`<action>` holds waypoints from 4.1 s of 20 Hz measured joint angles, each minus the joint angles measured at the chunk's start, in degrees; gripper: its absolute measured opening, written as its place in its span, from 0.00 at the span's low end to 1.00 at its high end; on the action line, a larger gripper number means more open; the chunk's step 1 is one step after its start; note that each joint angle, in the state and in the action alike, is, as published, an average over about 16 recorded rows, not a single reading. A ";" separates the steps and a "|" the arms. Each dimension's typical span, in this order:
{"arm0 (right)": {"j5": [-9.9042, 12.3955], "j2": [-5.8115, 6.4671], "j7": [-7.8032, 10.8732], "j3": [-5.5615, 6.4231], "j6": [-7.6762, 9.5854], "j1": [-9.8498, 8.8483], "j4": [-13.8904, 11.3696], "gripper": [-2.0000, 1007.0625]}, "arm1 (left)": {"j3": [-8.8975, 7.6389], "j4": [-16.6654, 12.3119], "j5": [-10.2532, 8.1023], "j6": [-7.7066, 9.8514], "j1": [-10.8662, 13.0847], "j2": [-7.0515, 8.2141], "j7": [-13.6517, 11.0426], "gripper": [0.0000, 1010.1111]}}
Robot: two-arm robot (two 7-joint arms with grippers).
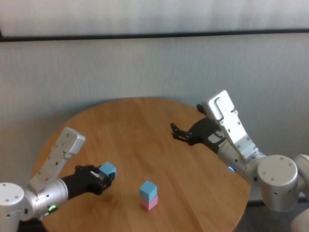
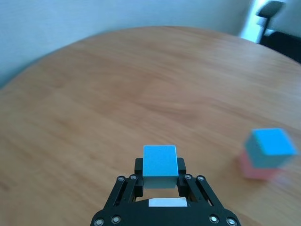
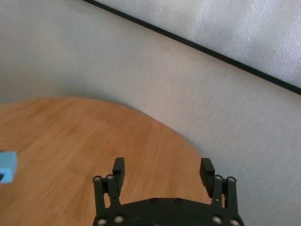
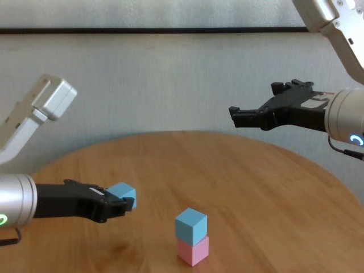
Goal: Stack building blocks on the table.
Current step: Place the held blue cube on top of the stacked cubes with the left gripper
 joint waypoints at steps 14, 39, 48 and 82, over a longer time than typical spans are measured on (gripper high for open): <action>0.00 0.00 0.00 0.00 0.00 0.00 0.00 1.00 | 3.20 -10.36 -1.64 3.96 0.81 3.85 -3.28 0.39; 0.00 0.00 0.00 0.00 0.00 0.00 0.00 1.00 | 9.61 -9.60 -5.16 3.49 -0.90 3.38 -6.40 0.39; 0.00 0.00 0.00 0.00 0.00 0.00 0.00 1.00 | 11.31 -8.64 -5.88 3.18 -1.70 3.37 -5.87 0.39; 0.00 0.00 0.00 0.00 0.00 0.00 0.00 1.00 | 13.49 -7.53 -6.06 2.90 -3.29 4.33 -5.14 0.61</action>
